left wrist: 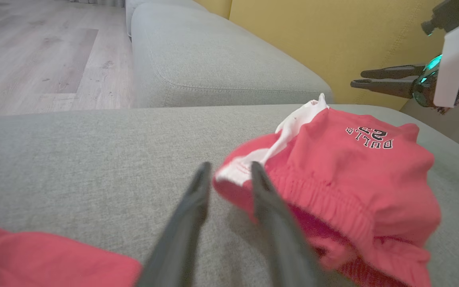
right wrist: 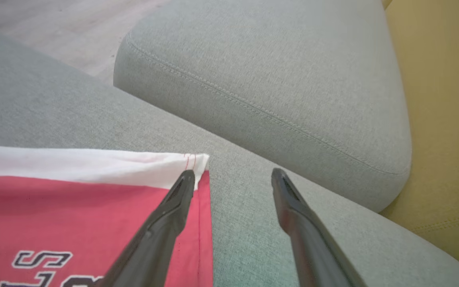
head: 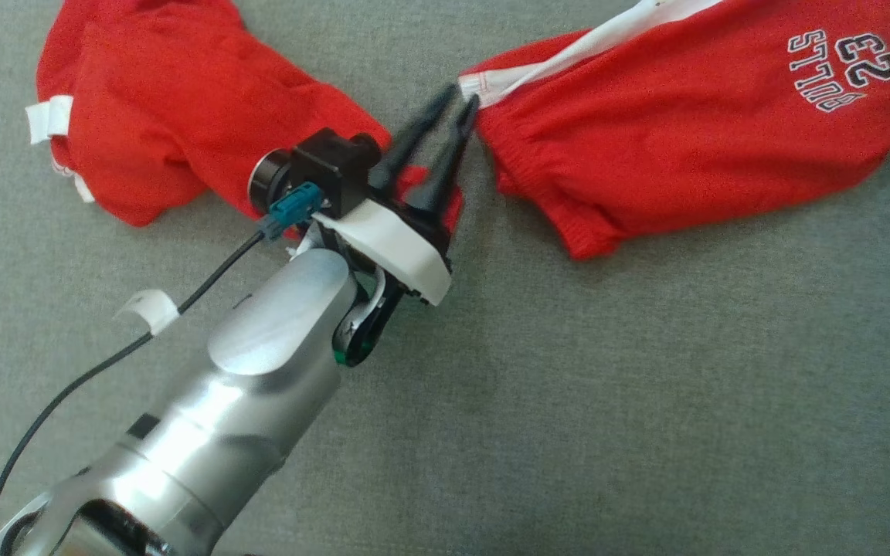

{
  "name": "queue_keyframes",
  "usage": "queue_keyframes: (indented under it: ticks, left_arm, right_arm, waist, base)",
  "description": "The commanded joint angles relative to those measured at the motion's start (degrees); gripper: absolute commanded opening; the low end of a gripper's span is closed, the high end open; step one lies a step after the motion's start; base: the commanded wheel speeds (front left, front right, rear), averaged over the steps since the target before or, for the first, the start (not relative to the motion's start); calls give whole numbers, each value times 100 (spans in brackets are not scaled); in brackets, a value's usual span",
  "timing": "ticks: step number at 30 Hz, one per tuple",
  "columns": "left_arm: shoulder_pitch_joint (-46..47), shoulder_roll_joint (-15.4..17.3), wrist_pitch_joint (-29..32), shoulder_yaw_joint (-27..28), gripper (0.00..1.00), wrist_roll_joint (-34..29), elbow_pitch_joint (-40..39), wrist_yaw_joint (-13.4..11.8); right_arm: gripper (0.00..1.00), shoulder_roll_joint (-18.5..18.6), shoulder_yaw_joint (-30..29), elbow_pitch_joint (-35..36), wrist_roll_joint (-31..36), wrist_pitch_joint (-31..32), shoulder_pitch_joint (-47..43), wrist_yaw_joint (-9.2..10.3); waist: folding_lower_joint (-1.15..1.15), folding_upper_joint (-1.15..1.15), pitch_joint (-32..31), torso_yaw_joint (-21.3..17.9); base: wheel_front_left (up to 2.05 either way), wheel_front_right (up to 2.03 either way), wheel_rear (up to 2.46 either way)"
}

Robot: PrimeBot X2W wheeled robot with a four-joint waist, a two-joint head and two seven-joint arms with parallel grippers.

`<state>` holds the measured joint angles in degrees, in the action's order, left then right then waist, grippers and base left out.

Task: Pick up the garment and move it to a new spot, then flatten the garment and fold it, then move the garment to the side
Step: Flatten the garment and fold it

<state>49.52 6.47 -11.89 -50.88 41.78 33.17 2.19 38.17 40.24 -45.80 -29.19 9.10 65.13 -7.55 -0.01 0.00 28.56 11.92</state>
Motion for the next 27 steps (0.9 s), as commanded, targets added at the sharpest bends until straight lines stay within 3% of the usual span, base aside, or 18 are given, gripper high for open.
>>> queue_keyframes:
  ticks: [1,10,15,22,27]
  left_arm:
    - [150,107,-69,161,100,-25,-64,-9]
    - [-165,328,-295,775,100,-9,-155,-329]
    - [-787,456,-308,1725,100,-280,-1063,-547]
    - [-2325,305,-309,2919,100,-921,-2197,-546]
    - [-3334,75,-310,3426,100,-1334,-2416,-428]
  right_arm:
    - [100,-10,-10,-2,-20,-186,22,6]
    - [100,-520,-419,-513,-291,-1591,-308,6]
    - [100,-843,-749,-442,-488,-2181,-762,6]
    - [100,-1348,-1590,282,-465,-2403,-1947,6]
    - [100,-1929,-2561,1170,92,-2408,-3197,6]
  waist:
    - [1,0,-140,-72]
    - [1,0,-914,-343]
    - [1,0,-1366,-486]
    - [1,0,-2017,-651]
    - [1,0,-2333,-755]
  base:
    - [0,0,0]
    - [0,0,0]
    - [0,0,0]
    - [0,0,0]
    - [0,0,0]
